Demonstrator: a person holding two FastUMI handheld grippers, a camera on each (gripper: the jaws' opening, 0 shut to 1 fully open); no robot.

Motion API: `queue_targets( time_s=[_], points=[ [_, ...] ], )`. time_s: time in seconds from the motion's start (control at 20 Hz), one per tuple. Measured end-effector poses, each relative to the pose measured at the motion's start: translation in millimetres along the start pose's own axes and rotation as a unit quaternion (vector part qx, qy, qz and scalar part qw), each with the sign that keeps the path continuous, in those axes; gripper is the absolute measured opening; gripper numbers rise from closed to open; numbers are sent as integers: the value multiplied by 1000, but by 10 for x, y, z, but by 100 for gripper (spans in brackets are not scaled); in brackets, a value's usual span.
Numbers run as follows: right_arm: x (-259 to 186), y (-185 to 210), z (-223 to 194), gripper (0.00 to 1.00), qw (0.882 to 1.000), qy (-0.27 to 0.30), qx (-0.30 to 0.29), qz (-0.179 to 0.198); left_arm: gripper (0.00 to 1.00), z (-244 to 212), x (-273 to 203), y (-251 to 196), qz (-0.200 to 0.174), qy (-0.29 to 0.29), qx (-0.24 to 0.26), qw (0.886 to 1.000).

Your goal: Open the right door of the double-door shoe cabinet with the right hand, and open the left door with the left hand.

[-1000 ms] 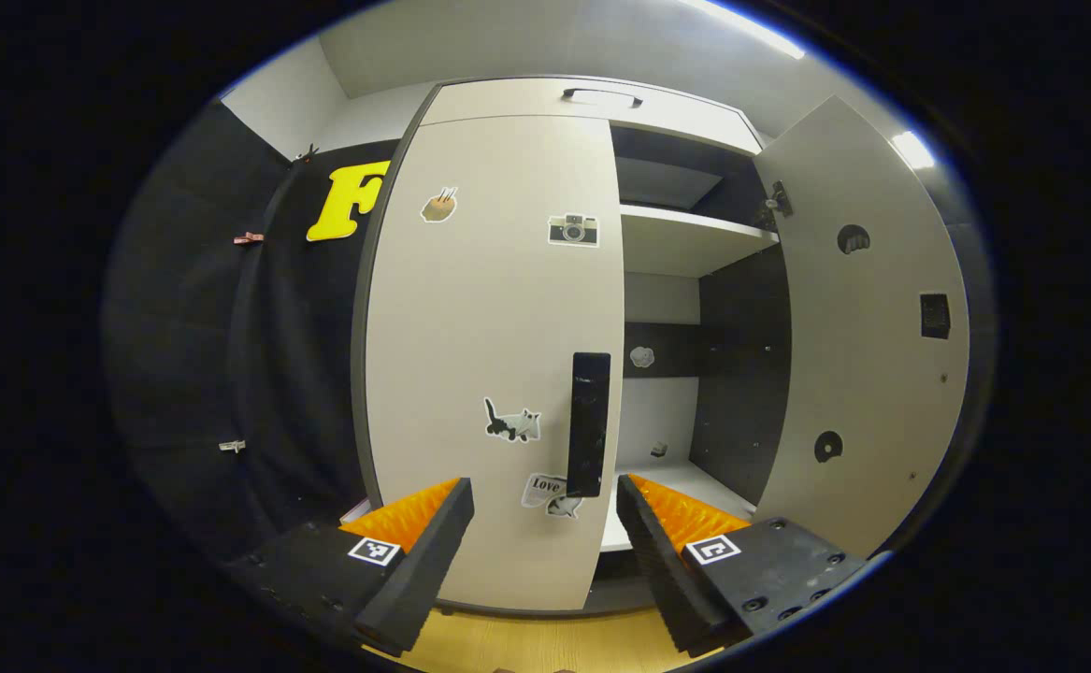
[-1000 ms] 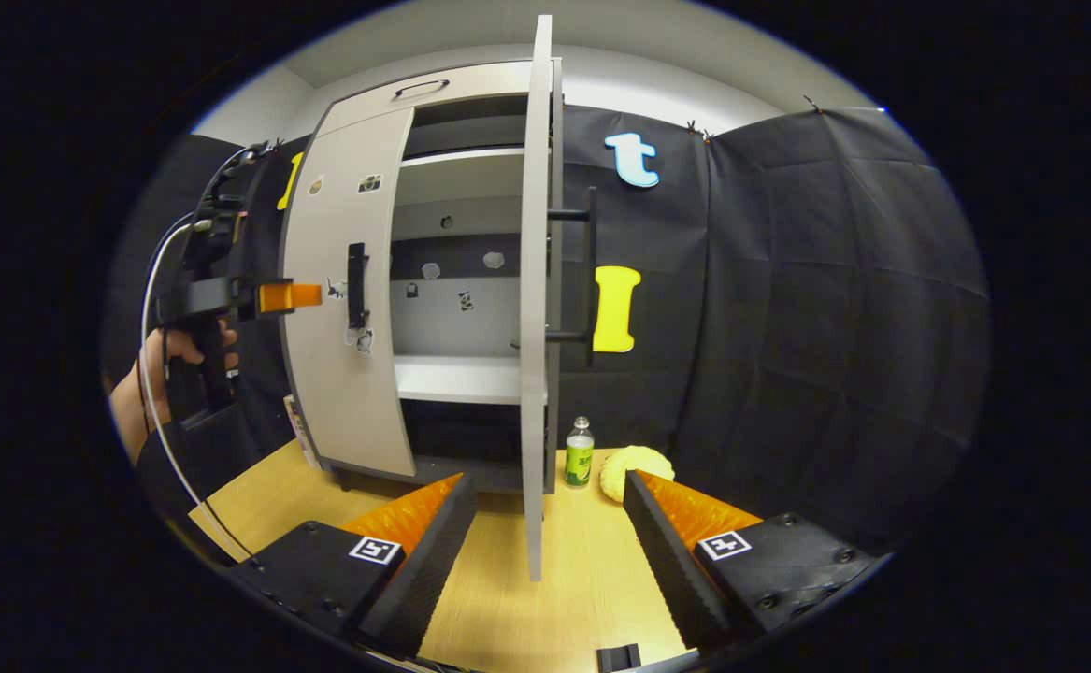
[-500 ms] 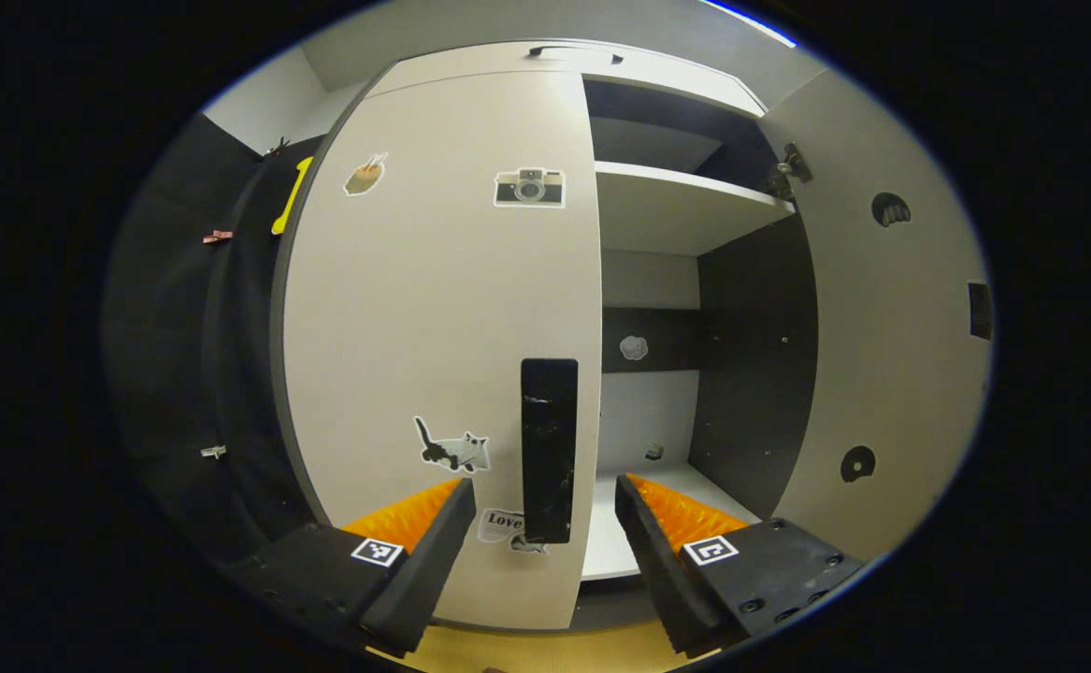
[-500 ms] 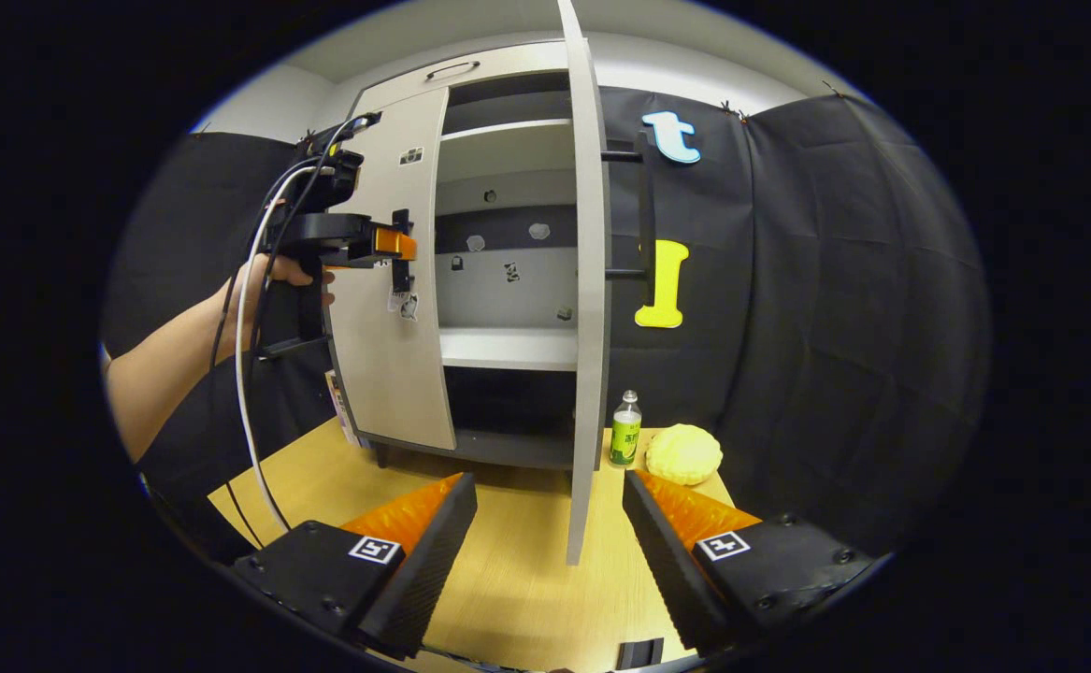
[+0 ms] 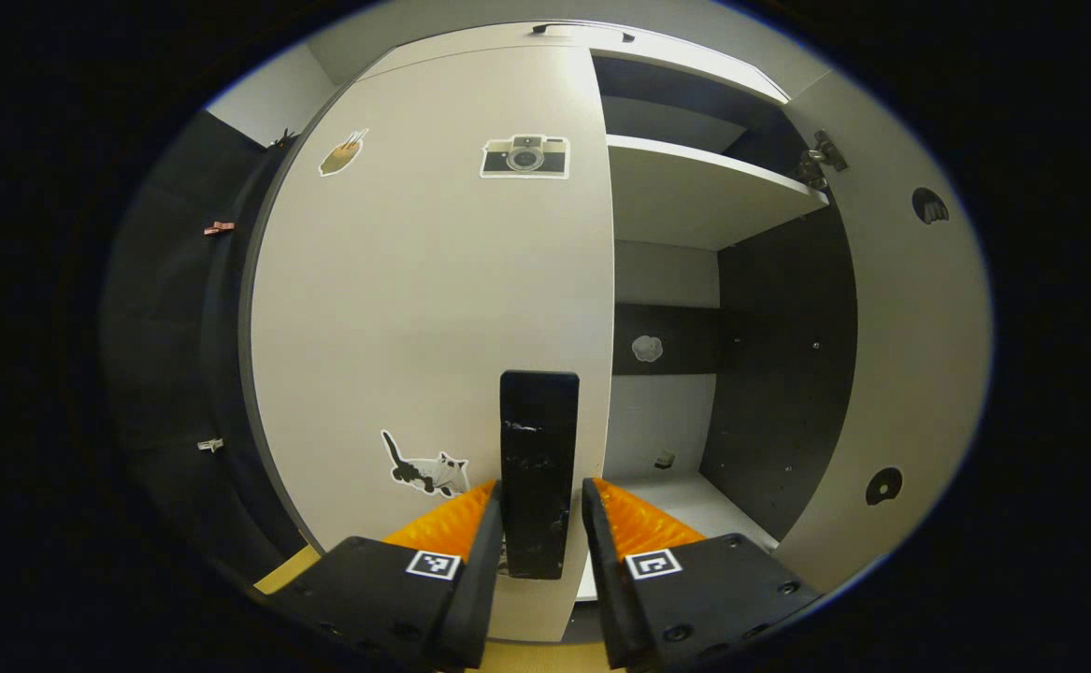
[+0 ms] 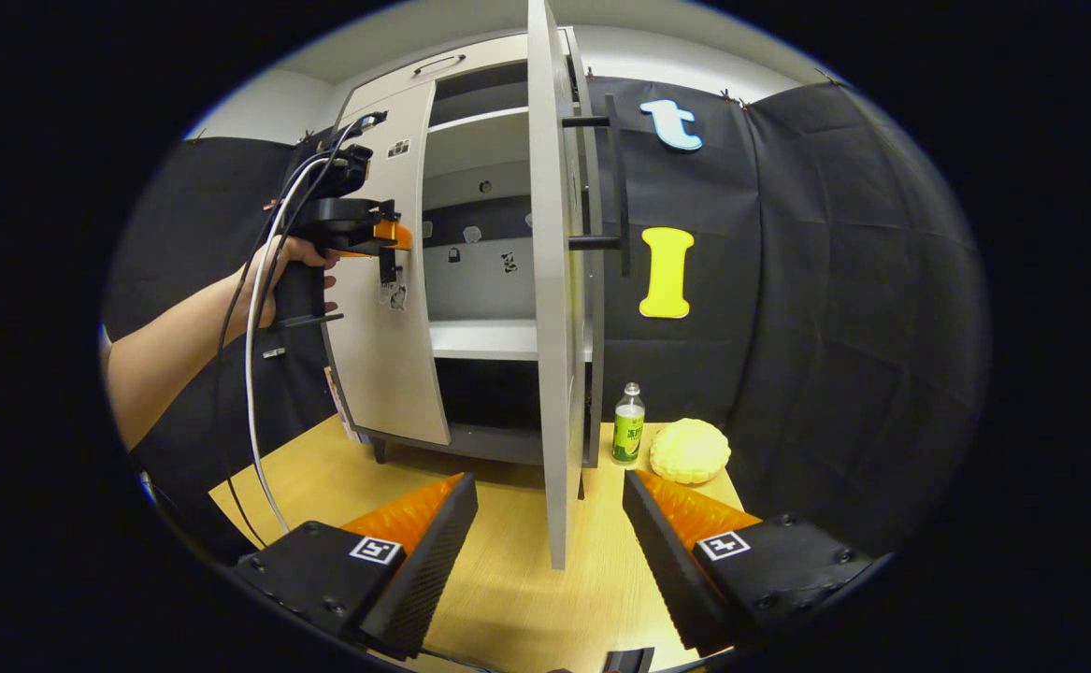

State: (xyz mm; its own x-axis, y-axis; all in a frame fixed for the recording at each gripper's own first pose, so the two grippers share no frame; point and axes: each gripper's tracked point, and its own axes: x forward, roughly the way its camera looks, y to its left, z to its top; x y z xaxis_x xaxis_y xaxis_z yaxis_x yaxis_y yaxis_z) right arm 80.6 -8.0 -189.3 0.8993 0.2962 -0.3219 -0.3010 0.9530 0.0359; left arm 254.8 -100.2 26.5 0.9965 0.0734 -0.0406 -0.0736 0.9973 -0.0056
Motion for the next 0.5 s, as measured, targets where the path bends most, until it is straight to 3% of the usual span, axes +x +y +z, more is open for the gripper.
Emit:
queue_targets(
  time_s=[0.15, 0.3, 0.5],
  points=[
    [26, 69, -56, 98, 1000, 5, -14, 22, 37, -3, 4, 22, 0, 1, -7, 1000],
    [37, 110, -86, 98, 999, 7, -21, 39, 35, -8, 8, 19, -4, -1, 1, 1000],
    [53, 129, -131, 99, 998, 14, -16, 50, 24, -37, 11, 18, -12, -3, -10, 1000]
  ],
)
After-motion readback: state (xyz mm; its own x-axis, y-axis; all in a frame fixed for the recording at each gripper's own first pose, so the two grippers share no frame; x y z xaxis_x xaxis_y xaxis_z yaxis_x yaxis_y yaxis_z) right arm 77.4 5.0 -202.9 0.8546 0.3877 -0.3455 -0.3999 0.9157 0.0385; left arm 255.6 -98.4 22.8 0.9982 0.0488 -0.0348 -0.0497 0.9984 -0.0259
